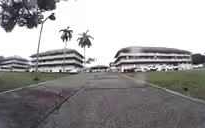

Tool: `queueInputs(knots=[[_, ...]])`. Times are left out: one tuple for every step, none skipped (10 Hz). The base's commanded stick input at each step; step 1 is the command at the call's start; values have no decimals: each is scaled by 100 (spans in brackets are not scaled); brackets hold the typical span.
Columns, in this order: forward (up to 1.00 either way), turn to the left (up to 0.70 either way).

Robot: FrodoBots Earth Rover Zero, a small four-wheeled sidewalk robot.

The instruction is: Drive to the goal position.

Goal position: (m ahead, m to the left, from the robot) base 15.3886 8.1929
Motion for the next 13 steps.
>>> queueInputs(knots=[[70,0],[70,0],[70,0],[70,0],[70,0],[70,0],[70,0],[70,0],[70,0],[70,0],[70,0],[70,0],[70,0]])
